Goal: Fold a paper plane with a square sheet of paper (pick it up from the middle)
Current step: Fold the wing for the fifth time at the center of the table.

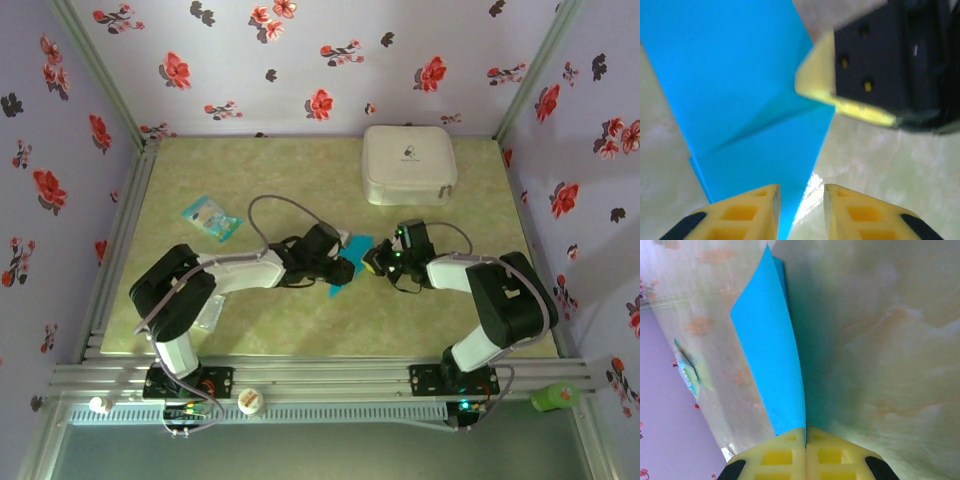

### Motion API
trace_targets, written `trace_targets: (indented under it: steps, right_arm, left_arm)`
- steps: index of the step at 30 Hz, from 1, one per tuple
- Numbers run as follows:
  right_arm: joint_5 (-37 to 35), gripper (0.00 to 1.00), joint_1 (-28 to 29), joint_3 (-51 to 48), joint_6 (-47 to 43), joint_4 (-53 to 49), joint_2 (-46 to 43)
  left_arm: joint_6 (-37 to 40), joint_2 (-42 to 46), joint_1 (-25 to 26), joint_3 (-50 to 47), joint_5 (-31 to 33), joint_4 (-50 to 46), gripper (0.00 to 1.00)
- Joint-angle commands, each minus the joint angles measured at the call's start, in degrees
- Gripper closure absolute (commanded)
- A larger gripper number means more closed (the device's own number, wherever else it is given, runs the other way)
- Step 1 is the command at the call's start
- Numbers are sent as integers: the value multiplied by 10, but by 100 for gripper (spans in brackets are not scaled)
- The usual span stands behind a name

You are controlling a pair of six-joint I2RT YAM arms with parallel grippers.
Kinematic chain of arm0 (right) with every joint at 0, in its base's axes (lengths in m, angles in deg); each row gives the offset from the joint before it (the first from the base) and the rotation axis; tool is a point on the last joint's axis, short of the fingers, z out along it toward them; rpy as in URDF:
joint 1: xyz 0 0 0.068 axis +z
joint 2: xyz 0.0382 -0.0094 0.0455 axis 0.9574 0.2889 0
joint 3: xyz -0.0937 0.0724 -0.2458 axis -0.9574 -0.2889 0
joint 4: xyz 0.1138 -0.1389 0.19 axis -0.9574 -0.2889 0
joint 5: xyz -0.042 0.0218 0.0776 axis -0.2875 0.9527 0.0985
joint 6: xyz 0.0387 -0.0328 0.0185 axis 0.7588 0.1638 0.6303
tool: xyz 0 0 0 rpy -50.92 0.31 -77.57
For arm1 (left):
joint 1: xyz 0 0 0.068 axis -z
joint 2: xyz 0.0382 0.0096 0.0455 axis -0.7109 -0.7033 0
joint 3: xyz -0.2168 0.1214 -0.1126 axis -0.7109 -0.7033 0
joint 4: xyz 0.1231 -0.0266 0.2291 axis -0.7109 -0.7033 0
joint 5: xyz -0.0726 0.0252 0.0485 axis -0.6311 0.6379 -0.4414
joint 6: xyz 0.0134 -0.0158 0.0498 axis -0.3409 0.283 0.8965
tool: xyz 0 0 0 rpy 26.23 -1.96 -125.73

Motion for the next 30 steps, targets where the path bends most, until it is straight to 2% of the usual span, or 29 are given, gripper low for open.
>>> trace_targets:
  steps: [1,5,12,23,30]
  right_arm:
    - [-20,97,9,-7,36,25,-12]
    - [-20,97,12,-4,37,22,-17]
    - [-20,96,12,-2,34,12,-24]
    - [-17,96,12,1,36,22,-16]
    - [-14,96,12,2,36,24,-16]
  left_arm:
    - [76,-15,26,35,92,-66,67]
    - [108,-32,53,63,161,-93,59]
    - [142,-68,68,102,221,-136,57]
    - [159,-90,80,118,225,-144,55]
    - [161,-71,86,91,227,-117,46]
